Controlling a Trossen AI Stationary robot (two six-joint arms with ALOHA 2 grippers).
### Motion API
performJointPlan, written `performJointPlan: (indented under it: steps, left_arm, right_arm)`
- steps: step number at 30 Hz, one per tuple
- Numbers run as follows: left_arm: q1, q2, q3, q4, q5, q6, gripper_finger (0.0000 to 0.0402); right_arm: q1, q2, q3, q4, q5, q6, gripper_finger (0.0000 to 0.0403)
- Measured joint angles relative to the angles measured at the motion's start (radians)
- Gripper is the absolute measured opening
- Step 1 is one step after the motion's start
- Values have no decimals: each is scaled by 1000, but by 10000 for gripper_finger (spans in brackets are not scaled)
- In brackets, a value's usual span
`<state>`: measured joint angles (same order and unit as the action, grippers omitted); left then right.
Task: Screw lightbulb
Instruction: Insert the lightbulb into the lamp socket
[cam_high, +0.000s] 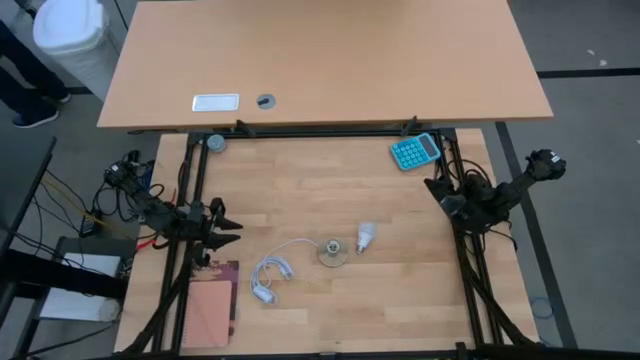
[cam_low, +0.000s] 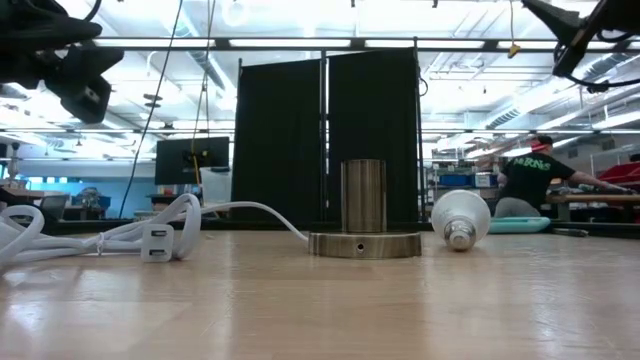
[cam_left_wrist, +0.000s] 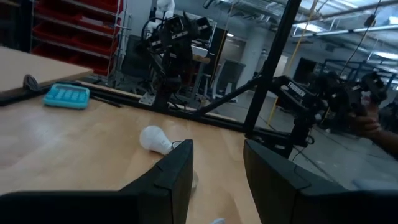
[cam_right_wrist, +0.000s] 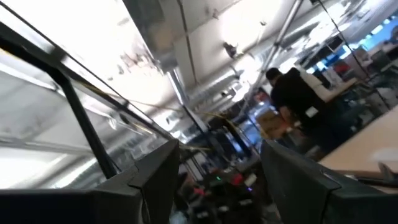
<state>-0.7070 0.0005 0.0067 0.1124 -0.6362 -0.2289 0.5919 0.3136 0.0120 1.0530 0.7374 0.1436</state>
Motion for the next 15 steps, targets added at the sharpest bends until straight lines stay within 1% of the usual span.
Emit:
performJointPlan:
  steps: [3,8,12,15]
  left_arm:
    - [0,0,0,-2,-2,41,147]
    - [0,0,0,-18,-2,17,147]
    - [0,0,0,-32,-2,-12,147]
    - [1,0,0,39,-8,-3,147]
  right_arm:
    - [0,4,0,-53,1,15,229]
    - [0,32,0,-201,0,-11,229]
    - [0,104,0,-311,-1,44,229]
    - [0,167,0,-297,-19,45,229]
